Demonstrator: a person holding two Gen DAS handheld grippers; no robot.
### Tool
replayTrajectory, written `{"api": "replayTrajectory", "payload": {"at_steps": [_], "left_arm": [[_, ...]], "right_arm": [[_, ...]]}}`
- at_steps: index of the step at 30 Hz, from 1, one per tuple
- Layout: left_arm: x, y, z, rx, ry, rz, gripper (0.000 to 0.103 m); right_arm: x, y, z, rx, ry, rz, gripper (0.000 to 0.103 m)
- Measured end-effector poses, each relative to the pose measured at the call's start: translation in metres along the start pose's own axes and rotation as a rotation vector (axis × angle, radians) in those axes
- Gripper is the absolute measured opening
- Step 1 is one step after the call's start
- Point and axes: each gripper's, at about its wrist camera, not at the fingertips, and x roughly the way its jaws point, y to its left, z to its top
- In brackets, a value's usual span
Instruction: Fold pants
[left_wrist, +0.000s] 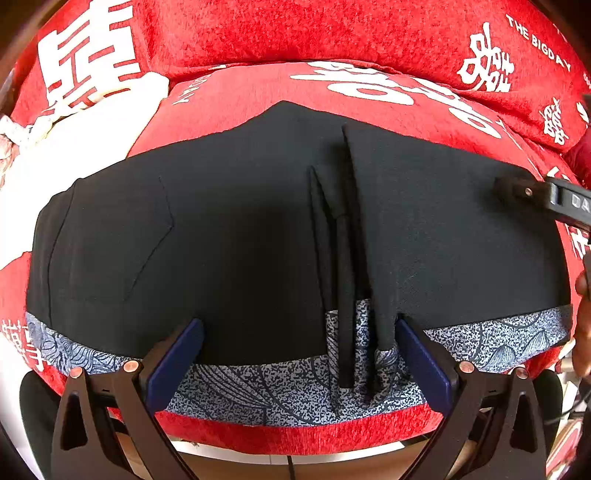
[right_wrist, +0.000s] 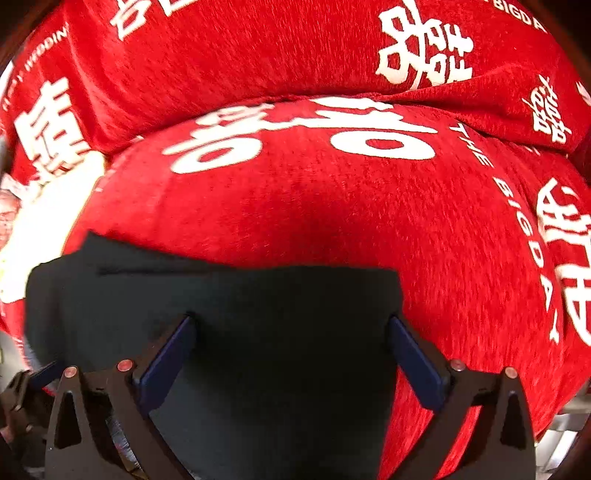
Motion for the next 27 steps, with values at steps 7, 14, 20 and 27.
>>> {"api": "replayTrajectory", "payload": {"at_steps": [7, 14, 20, 27], "left_arm": [[0.001, 0.003, 0.000, 0.011, -0.009, -0.012, 0.103], [-0.001, 0.007, -0.003, 0.014, -0.016, -0.033, 0.103], [0.000, 0.006, -0.005, 0.019, -0.037, -0.032, 0.103], [0.001, 0.006, -0.005, 0.024, -0.041, -0.045, 0.103]], "right_arm": [[-0.046, 0.032, -0.041, -0.110, -0.164, -0.123, 0.102], [-0.046, 0.042, -0.114, -0.179, -0.148, 0.060, 0.102], [-0.082, 0.012, -0.105, -0.097, -0.318, 0.196, 0.102], [-0.046, 0.008, -0.034, -0.073, -0.226, 0.254, 0.102]]}}
